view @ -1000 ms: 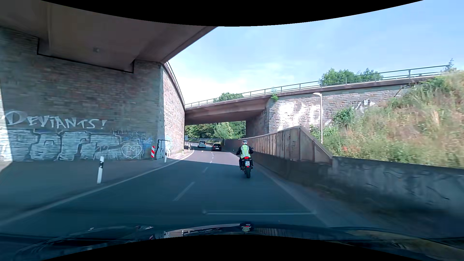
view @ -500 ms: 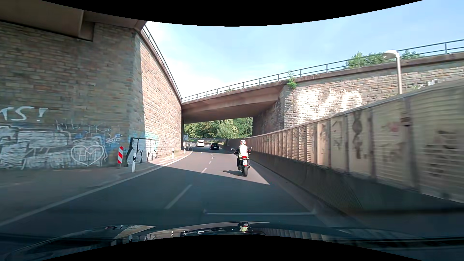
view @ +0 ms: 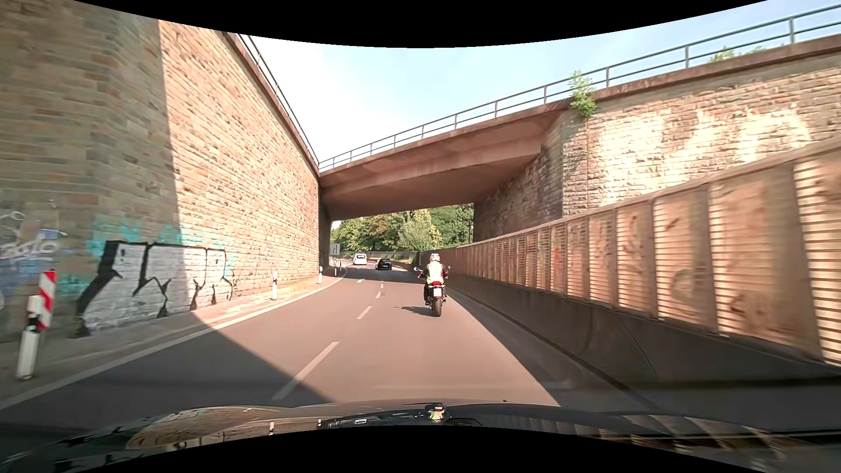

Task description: Follow the waypoints while adhering to traffic rules and regulations

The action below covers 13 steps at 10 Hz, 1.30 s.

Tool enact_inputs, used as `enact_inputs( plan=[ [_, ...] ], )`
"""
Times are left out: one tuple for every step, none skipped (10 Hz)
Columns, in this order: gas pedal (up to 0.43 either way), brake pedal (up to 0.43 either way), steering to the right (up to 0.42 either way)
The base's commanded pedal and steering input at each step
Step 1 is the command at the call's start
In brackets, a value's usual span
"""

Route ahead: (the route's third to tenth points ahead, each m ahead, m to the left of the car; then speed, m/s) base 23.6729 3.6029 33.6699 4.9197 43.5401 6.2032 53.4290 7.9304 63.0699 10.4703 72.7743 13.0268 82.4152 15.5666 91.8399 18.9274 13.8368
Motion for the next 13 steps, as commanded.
enact_inputs(
  plan=[
    [0.209, 0.0, -0.017],
    [0.209, 0.0, -0.018],
    [0.209, 0.0, -0.02],
    [0.209, 0.0, -0.021],
    [0.197, 0.0, -0.021],
    [0.197, 0.0, -0.021],
    [0.197, 0.0, -0.021],
    [0.169, 0.0, -0.021],
    [0.118, 0.0, -0.021],
    [0.118, 0.0, -0.022],
    [0.13, 0.0, -0.023],
    [0.169, 0.0, -0.023],
    [0.177, 0.0, -0.023]
  ],
)
